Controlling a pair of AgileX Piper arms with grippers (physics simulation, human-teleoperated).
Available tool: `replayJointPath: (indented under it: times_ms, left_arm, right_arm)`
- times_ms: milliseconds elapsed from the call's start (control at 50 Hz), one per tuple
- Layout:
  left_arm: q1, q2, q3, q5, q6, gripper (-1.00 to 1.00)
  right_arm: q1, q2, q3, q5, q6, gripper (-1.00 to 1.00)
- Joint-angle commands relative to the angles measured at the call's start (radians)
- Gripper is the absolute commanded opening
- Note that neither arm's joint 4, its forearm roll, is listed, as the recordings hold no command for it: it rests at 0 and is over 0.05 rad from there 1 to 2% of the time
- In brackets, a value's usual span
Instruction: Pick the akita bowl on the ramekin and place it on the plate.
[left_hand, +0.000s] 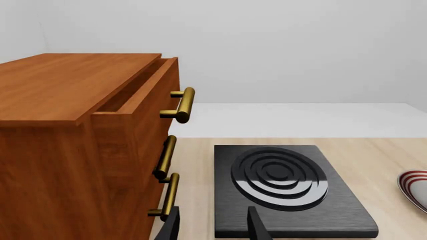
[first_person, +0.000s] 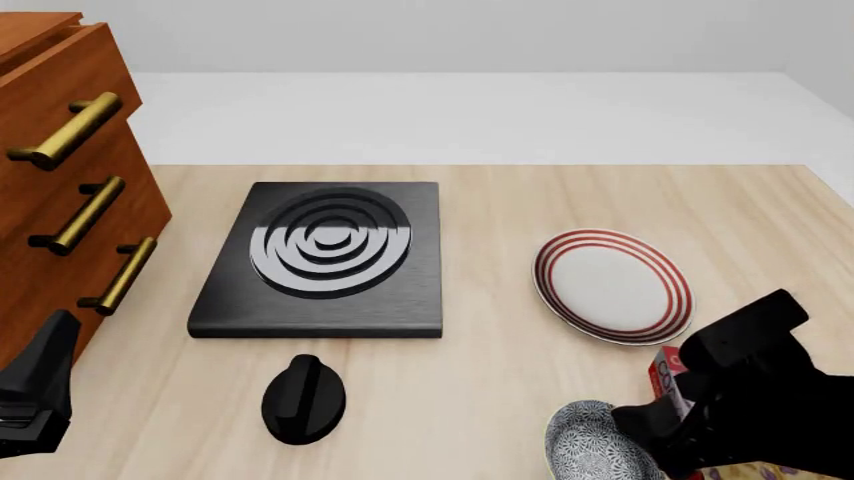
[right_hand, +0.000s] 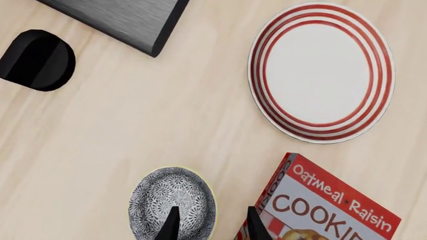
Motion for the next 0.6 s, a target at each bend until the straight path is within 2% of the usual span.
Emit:
replayJointPath:
  times_ms: [20, 320, 600]
  left_arm:
    - [0.0, 0.0, 0.0, 0.0, 0.0, 1.0]
    - [0.0, 0.0, 0.0, 0.0, 0.0, 1.0]
    - [0.0, 0.0, 0.0, 0.0, 0.0, 1.0]
  right_arm:
    - [-0.001, 0.049, 0.018, -0.044, 0.004, 1.0]
    - [0.012, 0.127, 0.08, -0.151, 0.028, 1.0]
    - [0.025, 0.163, 0.086, -0.176, 0.053, 1.0]
